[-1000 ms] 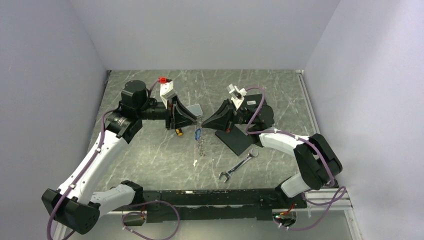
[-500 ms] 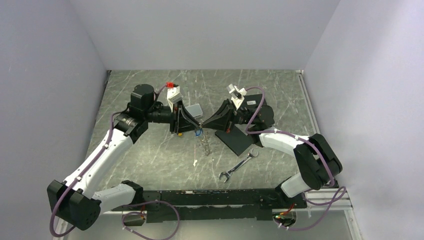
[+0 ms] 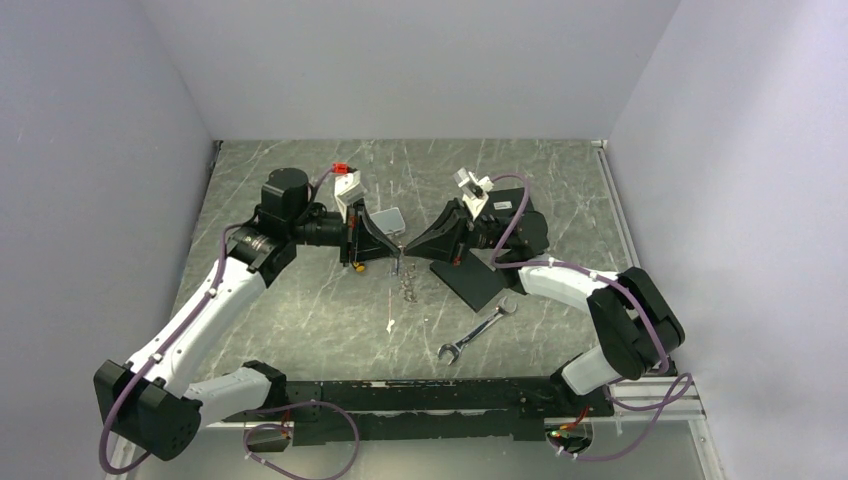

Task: Remove the keys from the keyring
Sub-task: Remove the key from the keyring.

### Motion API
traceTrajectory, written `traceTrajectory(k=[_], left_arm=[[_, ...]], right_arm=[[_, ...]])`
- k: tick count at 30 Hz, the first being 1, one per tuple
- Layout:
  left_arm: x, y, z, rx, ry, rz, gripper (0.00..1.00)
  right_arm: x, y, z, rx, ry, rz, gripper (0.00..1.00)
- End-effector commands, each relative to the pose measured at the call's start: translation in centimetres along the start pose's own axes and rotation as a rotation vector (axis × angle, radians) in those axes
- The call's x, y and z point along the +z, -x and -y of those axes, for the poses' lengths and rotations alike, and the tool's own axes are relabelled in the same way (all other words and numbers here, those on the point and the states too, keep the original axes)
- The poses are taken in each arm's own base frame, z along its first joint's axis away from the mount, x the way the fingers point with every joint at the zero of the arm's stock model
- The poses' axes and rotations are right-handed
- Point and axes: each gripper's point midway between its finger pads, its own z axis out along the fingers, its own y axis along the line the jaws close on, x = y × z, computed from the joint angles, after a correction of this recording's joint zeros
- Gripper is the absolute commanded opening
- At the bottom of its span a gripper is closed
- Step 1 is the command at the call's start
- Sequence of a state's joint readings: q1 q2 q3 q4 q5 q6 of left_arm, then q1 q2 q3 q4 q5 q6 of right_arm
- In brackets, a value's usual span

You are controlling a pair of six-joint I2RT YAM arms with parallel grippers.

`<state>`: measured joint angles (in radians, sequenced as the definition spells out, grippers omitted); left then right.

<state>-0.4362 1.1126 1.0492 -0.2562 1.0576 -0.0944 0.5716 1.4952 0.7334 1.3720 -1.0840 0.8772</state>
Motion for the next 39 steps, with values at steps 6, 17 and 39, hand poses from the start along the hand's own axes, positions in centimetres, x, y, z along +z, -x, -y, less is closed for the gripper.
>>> traceTrajectory(k=[6, 17, 39], left_arm=[[-1.3, 0.6, 0.1, -0.012, 0.089, -0.105, 0.00], [-1.8, -1.5, -1.3, -0.132, 0.145, -0.298, 0.00], [-1.0, -2.3, -1.4, -0.238, 0.158, -0.364, 0.00]], right_arm=[[0.0, 0.9, 0.5, -0.119, -0.004, -0.044, 0.28], [-1.1, 0.2, 4.2, -0.275, -0.112, -0.347, 0.43], [1.6, -2.7, 3.1, -0.478, -0.183, -0.621, 0.34]])
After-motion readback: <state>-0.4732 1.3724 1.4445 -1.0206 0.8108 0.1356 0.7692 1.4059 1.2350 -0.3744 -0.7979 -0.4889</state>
